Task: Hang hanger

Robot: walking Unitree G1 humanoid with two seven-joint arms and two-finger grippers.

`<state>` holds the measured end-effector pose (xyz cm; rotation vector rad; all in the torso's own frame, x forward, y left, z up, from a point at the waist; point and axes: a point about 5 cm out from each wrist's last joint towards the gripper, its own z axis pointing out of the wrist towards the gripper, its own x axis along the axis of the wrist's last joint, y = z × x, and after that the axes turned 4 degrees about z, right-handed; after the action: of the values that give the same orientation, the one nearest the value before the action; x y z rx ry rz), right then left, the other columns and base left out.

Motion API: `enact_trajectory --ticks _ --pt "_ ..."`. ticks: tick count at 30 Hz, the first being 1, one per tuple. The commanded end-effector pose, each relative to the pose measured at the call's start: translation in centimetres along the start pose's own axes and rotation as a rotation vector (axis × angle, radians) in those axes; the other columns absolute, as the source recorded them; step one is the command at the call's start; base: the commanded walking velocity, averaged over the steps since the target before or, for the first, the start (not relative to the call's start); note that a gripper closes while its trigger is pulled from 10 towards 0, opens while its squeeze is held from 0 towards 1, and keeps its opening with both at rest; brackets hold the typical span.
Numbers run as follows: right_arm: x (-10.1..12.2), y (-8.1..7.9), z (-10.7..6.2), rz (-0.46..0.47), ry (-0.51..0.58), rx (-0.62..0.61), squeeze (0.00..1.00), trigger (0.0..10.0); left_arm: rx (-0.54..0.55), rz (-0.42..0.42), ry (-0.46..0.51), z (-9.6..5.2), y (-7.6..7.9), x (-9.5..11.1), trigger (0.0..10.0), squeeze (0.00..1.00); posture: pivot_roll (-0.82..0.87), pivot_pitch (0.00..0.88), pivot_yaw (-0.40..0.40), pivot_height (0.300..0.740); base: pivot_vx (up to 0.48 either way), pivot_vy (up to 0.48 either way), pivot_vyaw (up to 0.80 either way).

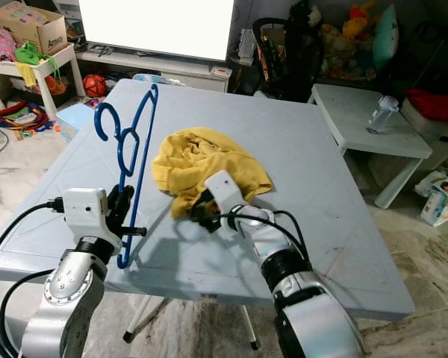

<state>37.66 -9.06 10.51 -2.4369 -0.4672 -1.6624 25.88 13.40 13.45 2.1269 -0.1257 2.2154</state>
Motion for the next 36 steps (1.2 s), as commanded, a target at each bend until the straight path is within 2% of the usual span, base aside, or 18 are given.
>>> enact_trajectory --ticks 1,3,6,7,8,13,15,17,20,21,23,29,36 --pt "0.9 1.2 0.0 0.050 0.036 -0.084 0.63 10.0 -0.007 0.003 -0.047 0.0 0.3 -0.9 10.0 0.00 0.21 0.000 -0.137 0.740 0.000 0.000 0.00" --pt "1.2 0.8 0.1 0.042 0.042 -0.063 0.60 10.0 -0.007 0.003 -0.046 0.1 0.3 -0.9 10.0 0.00 0.22 0.000 -0.141 0.740 0.000 0.000 0.00" --pt "1.5 0.1 0.2 0.042 0.058 0.003 0.15 10.0 0.004 0.003 -0.051 0.0 0.2 -1.0 10.0 0.00 0.22 0.000 -0.146 0.740 0.000 0.000 0.00" --pt "1.5 0.0 0.2 0.039 0.061 0.018 0.15 10.0 0.009 0.004 -0.054 -0.1 0.1 -1.1 10.0 0.00 0.22 0.000 -0.146 0.740 0.000 0.000 0.00" --pt "1.4 -0.1 0.1 0.026 0.066 0.038 0.00 10.0 0.014 0.004 -0.057 -0.1 0.0 -1.2 10.0 0.00 0.22 0.000 -0.147 0.740 0.000 0.000 0.00" --pt "0.7 1.4 -0.5 0.005 0.094 0.025 0.00 10.0 0.029 0.006 -0.070 -0.2 -0.3 -1.3 10.0 0.00 0.20 0.000 -0.139 0.740 0.000 0.000 0.00" --pt "0.5 3.1 -1.4 0.026 0.157 -0.014 0.00 10.0 0.032 0.004 -0.076 -0.2 -0.4 -1.4 10.0 0.00 0.19 0.000 -0.133 0.740 0.000 0.000 0.00" --pt "0.2 4.1 -2.1 0.026 0.194 -0.039 0.00 10.0 0.031 0.006 -0.081 -0.3 -0.4 -1.5 10.0 0.00 0.18 0.000 -0.128 0.740 0.000 0.000 0.00" --pt "-0.3 4.8 -3.5 0.037 0.264 -0.051 0.00 10.0 0.028 0.016 -0.097 -0.5 -0.5 -1.8 10.0 0.00 0.16 0.000 -0.116 0.740 0.000 0.000 0.00" --pt "-0.6 5.1 -4.5 0.041 0.310 -0.067 0.00 10.0 0.031 0.027 -0.100 -0.5 -0.7 -1.9 10.0 0.00 0.15 0.000 -0.110 0.740 0.000 0.000 0.00" --pt "-1.1 5.4 -5.7 0.081 0.354 -0.105 0.00 10.0 0.027 0.028 -0.110 -0.5 -0.8 -2.1 10.0 0.00 0.14 0.000 -0.100 0.740 0.000 0.000 0.00" --pt "-1.1 5.0 -7.1 0.127 0.429 -0.171 0.00 10.0 -0.015 0.051 -0.114 -0.2 -0.4 -2.0 10.0 0.00 0.13 0.000 -0.075 0.740 0.000 0.000 0.00" --pt "-0.5 3.9 -7.3 0.158 0.448 -0.171 0.00 10.0 -0.028 0.070 -0.110 0.0 -0.3 -1.8 10.0 0.00 0.13 0.000 -0.070 0.740 0.000 0.000 0.00"
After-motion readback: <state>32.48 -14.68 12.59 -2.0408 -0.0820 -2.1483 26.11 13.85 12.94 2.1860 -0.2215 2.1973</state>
